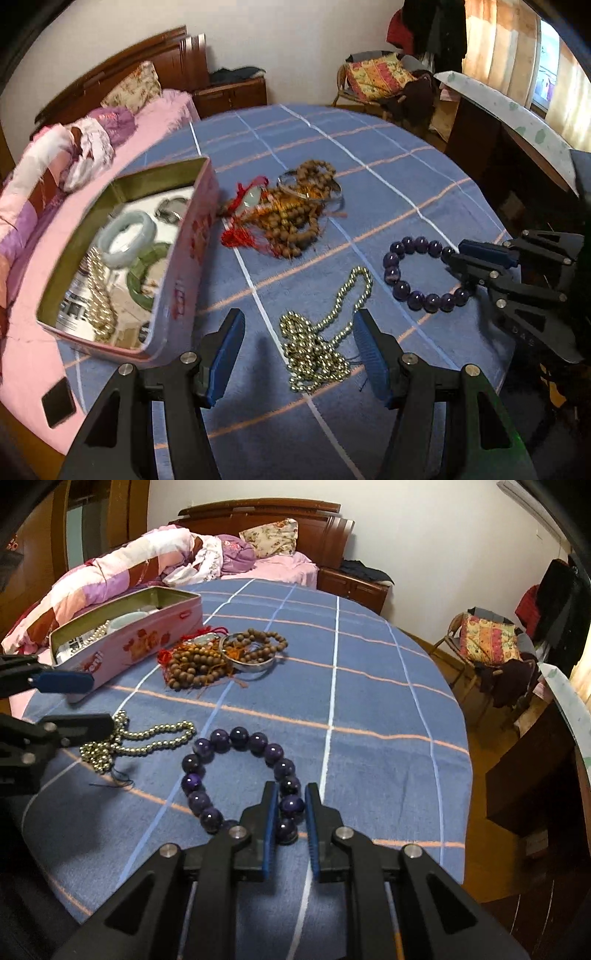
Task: Organize jewelry
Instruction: 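Grasp the gold bead necklace with the left gripper while the right holds the purple bracelet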
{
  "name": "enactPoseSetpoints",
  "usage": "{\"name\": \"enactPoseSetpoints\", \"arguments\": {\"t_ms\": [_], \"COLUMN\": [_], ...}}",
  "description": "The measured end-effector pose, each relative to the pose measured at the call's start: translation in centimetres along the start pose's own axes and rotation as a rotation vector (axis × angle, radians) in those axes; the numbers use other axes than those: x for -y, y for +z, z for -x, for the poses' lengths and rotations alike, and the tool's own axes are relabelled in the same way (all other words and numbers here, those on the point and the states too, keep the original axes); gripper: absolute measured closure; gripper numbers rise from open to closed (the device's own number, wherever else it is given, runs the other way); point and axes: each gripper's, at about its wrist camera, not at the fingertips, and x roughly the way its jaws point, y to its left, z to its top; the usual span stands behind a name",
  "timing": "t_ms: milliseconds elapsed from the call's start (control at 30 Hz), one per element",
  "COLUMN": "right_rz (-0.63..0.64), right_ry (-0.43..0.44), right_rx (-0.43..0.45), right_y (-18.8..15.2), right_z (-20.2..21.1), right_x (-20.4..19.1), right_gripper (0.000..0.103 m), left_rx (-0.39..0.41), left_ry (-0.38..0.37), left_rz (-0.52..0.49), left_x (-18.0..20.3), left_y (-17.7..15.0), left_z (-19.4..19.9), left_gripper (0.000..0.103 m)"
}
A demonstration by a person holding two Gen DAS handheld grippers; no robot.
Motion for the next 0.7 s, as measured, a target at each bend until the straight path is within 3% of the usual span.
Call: {"name": "enactPoseSetpoints", "arguments": {"t_ms": [200,300,367,433,700], "right_rz": [0.001,0.004,0.005,-0.004,-0.024], "right_ry": [0.016,0.018,0.017,0.023,0.033], "right_rx": [0.001,0.005,0.006,0.007,0.015], "right_y": [0.1,0.0,-0.1,-0.1,-0.2], "right_z": [-0.1,-0.2,-0.3,-0.2,-0.3], "right_x": [-0.6,-1.0,-1.1,-1.1,-0.7], "right_gripper": [0.086,0.086,0.086,0.086,0.084], "left_rx": [-0.075,-0.095,-0.091,-0.088,-0.067], "left_ry": [-0.045,-0.059,-0.060,-0.073,-0.065], "left_rz": [0.020,0.014,0.003,0.004,-0.006], "left_x": [-0.2,-0.2,0.1,0.0,0.1], "left_y": [-0.3,-0.4,-0.4,-0.5,-0.5], "left_z": [-1.6,-2.1,-2.1,-2.0,-1.5], "left_gripper": [0.042,0.061,0.080,0.089,0.092]}}
